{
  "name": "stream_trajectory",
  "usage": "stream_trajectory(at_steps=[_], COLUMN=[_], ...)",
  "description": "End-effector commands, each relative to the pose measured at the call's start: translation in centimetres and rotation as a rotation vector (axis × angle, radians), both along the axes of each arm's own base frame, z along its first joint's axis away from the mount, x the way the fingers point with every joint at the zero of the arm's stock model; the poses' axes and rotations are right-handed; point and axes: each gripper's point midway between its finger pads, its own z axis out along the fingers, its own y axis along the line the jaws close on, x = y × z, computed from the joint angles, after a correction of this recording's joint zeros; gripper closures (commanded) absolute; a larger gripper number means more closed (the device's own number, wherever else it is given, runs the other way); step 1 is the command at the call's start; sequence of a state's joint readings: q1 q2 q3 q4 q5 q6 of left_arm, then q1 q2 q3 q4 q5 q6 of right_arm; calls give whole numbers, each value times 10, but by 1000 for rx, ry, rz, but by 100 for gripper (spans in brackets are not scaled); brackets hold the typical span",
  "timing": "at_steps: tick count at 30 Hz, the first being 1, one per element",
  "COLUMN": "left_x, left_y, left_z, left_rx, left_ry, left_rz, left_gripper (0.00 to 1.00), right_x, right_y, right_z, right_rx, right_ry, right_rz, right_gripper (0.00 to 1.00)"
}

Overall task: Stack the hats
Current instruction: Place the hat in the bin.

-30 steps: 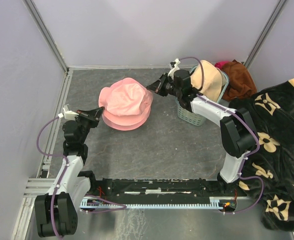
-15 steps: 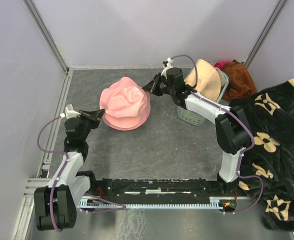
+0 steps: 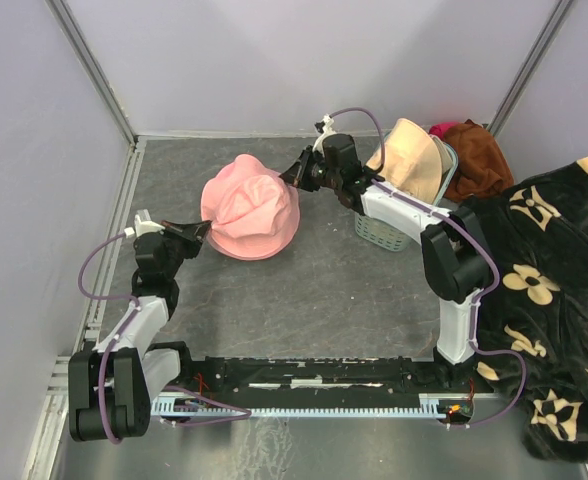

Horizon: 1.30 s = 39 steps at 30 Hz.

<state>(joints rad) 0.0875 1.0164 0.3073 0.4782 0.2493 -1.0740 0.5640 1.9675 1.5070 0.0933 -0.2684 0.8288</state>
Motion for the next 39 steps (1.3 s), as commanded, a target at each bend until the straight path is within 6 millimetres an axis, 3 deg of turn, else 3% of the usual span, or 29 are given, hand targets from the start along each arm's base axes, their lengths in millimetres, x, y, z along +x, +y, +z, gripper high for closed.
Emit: stream_trajectory(at_steps=[1, 11, 26, 31, 39], left_x=[-3, -7, -10, -11, -15], left_y=[19, 18, 16, 17, 33], left_z=[-36, -65, -77, -61, -6], left_rx=[78, 47, 26, -12, -4], left_ry=[101, 167, 188, 126, -21], left_rz=[77, 83, 84, 113, 211], left_gripper=[97, 97, 97, 97, 97], right_x=[6, 5, 1, 1, 9], right_y=[-5, -2, -6, -7, -8], right_z=[-33, -51, -62, -46, -13], right_rx=[-98, -118, -145, -150, -143], right_ry=[34, 61, 68, 32, -28], right_rz=[-19, -7, -5, -14, -31], right_gripper=[98, 98, 98, 97, 96])
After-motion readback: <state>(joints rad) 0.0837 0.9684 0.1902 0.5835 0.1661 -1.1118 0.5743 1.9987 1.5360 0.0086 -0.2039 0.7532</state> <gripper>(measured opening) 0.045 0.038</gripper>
